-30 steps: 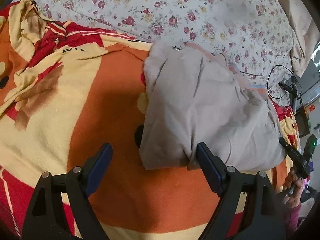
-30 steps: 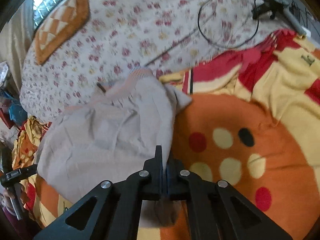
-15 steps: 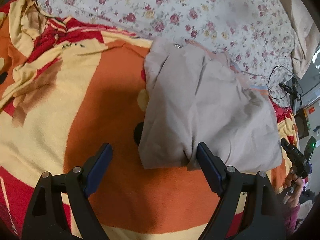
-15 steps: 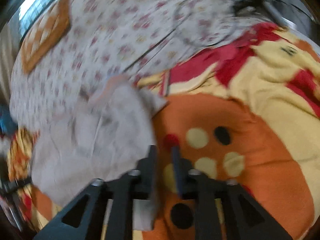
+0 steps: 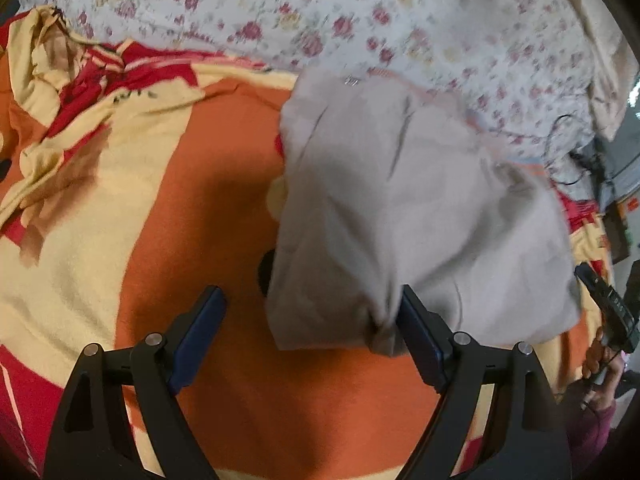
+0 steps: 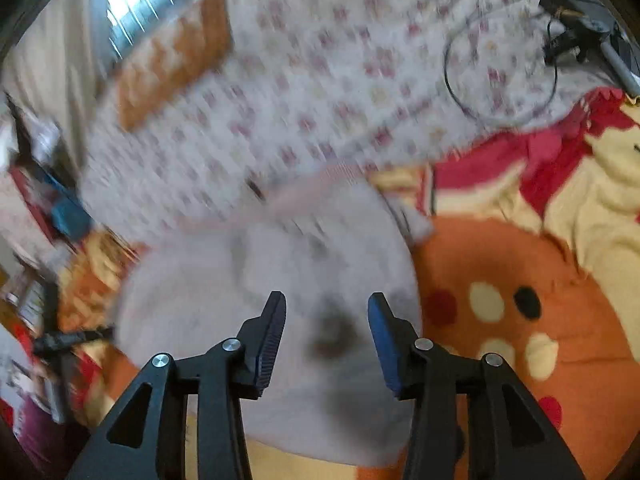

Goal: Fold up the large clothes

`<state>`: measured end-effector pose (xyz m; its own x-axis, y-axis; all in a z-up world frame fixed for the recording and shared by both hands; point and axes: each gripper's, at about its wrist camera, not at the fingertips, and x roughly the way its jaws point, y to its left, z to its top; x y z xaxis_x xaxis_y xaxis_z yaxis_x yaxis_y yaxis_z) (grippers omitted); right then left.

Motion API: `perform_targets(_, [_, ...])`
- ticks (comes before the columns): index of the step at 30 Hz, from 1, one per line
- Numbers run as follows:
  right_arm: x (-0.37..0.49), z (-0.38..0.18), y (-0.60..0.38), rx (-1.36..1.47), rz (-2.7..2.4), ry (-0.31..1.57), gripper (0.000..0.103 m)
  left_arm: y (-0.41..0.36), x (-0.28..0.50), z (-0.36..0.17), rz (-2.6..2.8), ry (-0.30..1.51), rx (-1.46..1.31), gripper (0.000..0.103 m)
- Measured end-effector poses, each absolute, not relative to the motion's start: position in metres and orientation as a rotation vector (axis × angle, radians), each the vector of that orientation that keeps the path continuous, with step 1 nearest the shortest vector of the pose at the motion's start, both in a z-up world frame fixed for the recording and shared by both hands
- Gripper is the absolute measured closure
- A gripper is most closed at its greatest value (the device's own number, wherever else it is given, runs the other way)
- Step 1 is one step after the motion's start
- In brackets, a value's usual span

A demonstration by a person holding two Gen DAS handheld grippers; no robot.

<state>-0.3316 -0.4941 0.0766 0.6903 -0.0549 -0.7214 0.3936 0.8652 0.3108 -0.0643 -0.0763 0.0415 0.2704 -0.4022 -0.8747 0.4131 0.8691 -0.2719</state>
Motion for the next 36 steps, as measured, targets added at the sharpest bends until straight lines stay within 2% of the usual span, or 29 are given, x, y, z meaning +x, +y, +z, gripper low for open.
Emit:
perform_targets(2, [-0.324,0.055,-0.501,0.469,-0.335,0.895,0.059,-0.079,-0.065,0.042,-0.539,1.161,0.032,0.017])
perform_targets(4, [-0.325,0.046,-0.508,0.5,-0.36,0.93,0.055,-0.079,-0.066,0.046,-0.538,1.16,0.031,0.017])
perform_targets(11, [-0.34,0.073,-0.51,0.455,-0.402,0.793,0.052,-0.066,-0.07,0.073,-0.501,1.044,0.013,0.017])
perform_targets(21, [-0.337,0.101,-0.485,0.379,-0.277,0.648,0.045,-0.067,-0.069,0.072,-0.476,1.043,0.057,0.017])
perform_targets(24, [-0.32,0.087,-0.471,0.305,-0.259,0.739,0.035,-0.07,-0.07,0.073,-0.46,1.028,0.052,0.017])
perform_targets(26, [-0.304,0.065,-0.462,0.261,-0.259,0.884,0.035,-0.072,-0.07,0.074,-0.442,1.01,0.059,0.017])
perform_targets(28, [-0.299,0.06,-0.451,0.182,-0.283,0.917,0.035,-0.074,-0.07,0.075,-0.425,0.994,0.07,0.017])
perform_targets(31, [-0.3,0.076,-0.435,0.117,-0.273,0.855,0.035,-0.076,-0.07,0.077,-0.419,0.978,0.069,0.017])
perform_targets(36, [-0.288,0.107,-0.422,0.196,-0.187,0.745,0.035,-0.08,-0.065,0.079,-0.399,0.962,0.062,0.017])
